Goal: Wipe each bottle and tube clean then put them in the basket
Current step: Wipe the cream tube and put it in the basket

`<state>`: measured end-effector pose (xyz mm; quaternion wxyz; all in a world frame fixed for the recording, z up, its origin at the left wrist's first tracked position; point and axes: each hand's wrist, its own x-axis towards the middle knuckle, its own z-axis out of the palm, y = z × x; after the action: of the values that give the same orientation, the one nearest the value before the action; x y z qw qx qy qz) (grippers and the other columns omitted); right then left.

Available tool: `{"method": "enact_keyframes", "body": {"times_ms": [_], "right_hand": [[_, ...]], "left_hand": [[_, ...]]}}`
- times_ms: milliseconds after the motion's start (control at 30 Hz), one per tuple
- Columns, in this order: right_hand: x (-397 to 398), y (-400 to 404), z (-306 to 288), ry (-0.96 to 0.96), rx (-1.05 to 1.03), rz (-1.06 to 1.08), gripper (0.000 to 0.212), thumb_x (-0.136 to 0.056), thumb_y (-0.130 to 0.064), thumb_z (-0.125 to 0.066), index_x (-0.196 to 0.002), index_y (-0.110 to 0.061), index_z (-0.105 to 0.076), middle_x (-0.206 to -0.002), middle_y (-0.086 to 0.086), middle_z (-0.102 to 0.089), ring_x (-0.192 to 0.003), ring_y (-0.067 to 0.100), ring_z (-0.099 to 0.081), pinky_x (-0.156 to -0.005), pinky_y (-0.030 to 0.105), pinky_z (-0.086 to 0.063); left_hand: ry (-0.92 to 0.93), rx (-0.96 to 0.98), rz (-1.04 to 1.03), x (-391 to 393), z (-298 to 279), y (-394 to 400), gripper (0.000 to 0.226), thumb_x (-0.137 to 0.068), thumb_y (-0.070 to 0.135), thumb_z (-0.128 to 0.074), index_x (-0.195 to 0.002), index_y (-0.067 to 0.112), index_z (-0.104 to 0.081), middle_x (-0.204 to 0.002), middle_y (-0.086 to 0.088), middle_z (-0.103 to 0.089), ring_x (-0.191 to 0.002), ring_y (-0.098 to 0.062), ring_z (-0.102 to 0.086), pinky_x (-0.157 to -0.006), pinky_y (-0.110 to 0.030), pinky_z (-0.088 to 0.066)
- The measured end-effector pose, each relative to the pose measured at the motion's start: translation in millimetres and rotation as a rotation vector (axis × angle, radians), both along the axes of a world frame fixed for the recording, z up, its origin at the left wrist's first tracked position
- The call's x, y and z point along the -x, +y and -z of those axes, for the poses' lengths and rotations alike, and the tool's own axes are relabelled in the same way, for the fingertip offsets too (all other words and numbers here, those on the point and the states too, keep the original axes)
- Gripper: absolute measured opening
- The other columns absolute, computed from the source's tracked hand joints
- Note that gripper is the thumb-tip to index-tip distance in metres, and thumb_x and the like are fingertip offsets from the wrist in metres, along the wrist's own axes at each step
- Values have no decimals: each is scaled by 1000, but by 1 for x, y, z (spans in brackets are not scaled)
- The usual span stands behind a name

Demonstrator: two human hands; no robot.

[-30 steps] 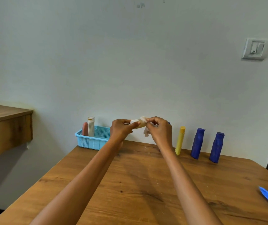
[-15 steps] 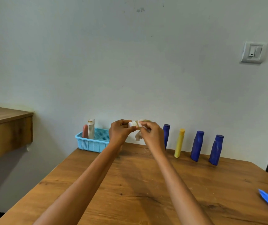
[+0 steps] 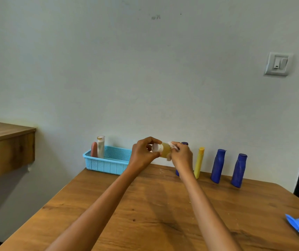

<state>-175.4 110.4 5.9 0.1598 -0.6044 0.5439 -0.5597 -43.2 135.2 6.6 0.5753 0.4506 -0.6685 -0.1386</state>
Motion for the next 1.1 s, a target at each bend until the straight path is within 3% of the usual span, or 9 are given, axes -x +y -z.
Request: {"method": "enact_keyframes", "body": {"times_ms": [167, 267, 433, 567, 767, 900, 1100], "right_hand": [[-27, 9, -1, 22, 71, -182, 26, -93, -15, -55, -116, -11, -64, -115, 5, -63, -104, 15, -60, -85, 22, -51], [-23, 8, -1, 19, 96, -178, 22, -92, -15, -57, -110, -11, -67, -110, 4, -66, -98, 13, -61, -73, 11, -46], [11, -7, 4, -104, 59, 61, 30, -92, -7, -52, -121, -10, -61, -120, 10, -61, -106, 23, -59, -85, 30, -52], [13, -8, 10, -87, 9, 58, 32, -93, -7, -52, -124, -7, -58, -119, 11, -62, -105, 25, -60, -90, 37, -52], [-10, 2, 7, -56, 126, 24, 28, -92, -8, -54, -119, -6, -63, -117, 10, -63, -106, 23, -60, -88, 27, -49], [-25, 14, 7, -21, 299, -13, 20, -90, -8, -59, -108, -7, -69, -103, 8, -64, -85, 5, -57, -67, 0, -42], [-26, 21, 1, -18, 389, -163, 20, -86, -7, -63, -105, -10, -67, -104, 0, -64, -85, -4, -57, -67, 0, -44]], "left_hand": [[67, 15, -66, -10, 5, -4, 26, -69, 6, -75, -85, 24, -67, -79, 10, -65, -68, -4, -58, -60, -13, -48], [87, 14, -59, -11, 6, -4, 24, -70, 8, -77, -86, 23, -67, -79, 11, -65, -68, -6, -59, -61, -15, -48], [114, -23, -49, -7, 2, -3, 29, -71, 7, -77, -92, 23, -66, -87, 10, -61, -78, -10, -58, -62, -11, -48], [149, -6, -10, -2, -3, 0, 31, -70, 8, -79, -91, 27, -65, -88, 12, -62, -79, -5, -59, -63, -6, -48], [179, 27, -40, -8, -2, -4, 33, -69, 13, -81, -94, 28, -66, -89, 9, -64, -77, -2, -60, -65, -6, -49], [208, 17, -41, -8, 0, -7, 31, -68, 16, -82, -93, 26, -67, -86, 8, -67, -77, -7, -62, -68, -14, -51], [199, 41, -53, -9, -1, -6, 29, -70, 21, -81, -94, 26, -66, -85, 9, -66, -77, -4, -61, -64, -10, -50]]}}
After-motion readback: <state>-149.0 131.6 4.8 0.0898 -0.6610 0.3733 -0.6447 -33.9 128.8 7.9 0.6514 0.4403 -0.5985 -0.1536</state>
